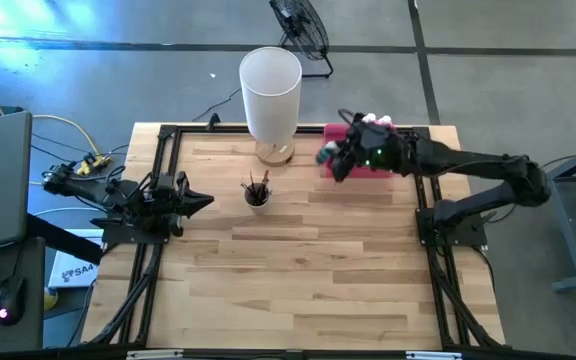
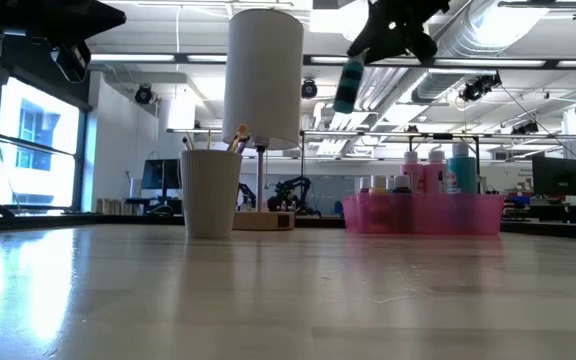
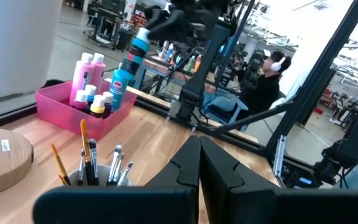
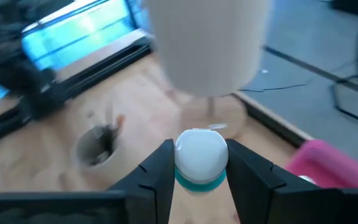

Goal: Pick & Place Paint Supplies
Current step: Put the small blue paint bottle into the pink bin

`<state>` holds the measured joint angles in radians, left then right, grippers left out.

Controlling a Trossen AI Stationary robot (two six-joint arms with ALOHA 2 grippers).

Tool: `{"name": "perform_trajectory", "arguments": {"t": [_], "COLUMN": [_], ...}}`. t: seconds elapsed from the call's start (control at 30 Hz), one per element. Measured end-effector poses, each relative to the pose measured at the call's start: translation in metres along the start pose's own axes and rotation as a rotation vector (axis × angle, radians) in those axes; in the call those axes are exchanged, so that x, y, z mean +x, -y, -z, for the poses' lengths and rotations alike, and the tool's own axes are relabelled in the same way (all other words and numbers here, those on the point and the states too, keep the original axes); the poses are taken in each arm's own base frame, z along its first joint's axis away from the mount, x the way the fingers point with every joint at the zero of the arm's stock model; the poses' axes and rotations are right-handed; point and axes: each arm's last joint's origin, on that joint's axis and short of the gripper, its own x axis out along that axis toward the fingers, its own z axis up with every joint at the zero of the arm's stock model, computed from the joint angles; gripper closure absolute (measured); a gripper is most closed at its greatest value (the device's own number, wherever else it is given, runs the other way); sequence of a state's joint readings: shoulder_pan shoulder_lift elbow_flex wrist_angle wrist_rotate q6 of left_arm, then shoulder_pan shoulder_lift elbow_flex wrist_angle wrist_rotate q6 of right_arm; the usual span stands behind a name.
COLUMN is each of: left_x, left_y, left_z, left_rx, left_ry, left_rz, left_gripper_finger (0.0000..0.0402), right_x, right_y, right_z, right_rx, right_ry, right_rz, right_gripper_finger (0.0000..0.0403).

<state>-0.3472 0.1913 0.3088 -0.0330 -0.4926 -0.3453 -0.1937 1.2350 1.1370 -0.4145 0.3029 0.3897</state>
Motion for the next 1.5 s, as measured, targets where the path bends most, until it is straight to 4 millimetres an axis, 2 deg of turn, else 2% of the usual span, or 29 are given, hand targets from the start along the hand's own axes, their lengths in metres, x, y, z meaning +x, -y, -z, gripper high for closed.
{"name": "perform_trajectory", "arguments": {"t": [0.13,0.27,0.57,0.77,1.03,1.3,1.5], "left_x": [0.0,0.0,0.0,0.0,0.0,-0.001,-0.001], "left_y": [0.0,0.0,-0.002,-0.002,-0.004,-0.007,-0.007], "left_z": [0.0,0.0,-0.001,-0.001,-0.001,-0.003,-0.002], "left_rx": [0.0,0.0,0.0,0.0,0.0,0.001,0.001], "left_ry": [0.0,0.003,0.024,0.029,0.051,0.087,0.087], "left_rz": [0.0,-0.009,-0.067,-0.081,-0.142,-0.241,-0.244], "left_gripper_finger": [0.0402,0.0402,0.0402,0.0402,0.0402,0.0402,0.0402], "right_x": [0.003,0.015,0.061,0.086,0.102,0.107,0.106], "right_y": [0.02,0.039,0.066,0.083,0.099,0.122,0.125], "right_z": [-0.008,-0.011,-0.017,-0.015,-0.029,-0.024,-0.022], "right_rx": [0.066,0.106,0.184,0.192,0.183,0.205,0.197], "right_ry": [0.026,0.022,0.089,0.024,-0.041,-0.108,-0.146], "right_rz": [0.082,0.158,0.255,0.328,0.386,0.442,0.45], "right_gripper_finger": [0.0283,0.0289,0.029,0.0287,0.0286,0.0289,0.0286]}}
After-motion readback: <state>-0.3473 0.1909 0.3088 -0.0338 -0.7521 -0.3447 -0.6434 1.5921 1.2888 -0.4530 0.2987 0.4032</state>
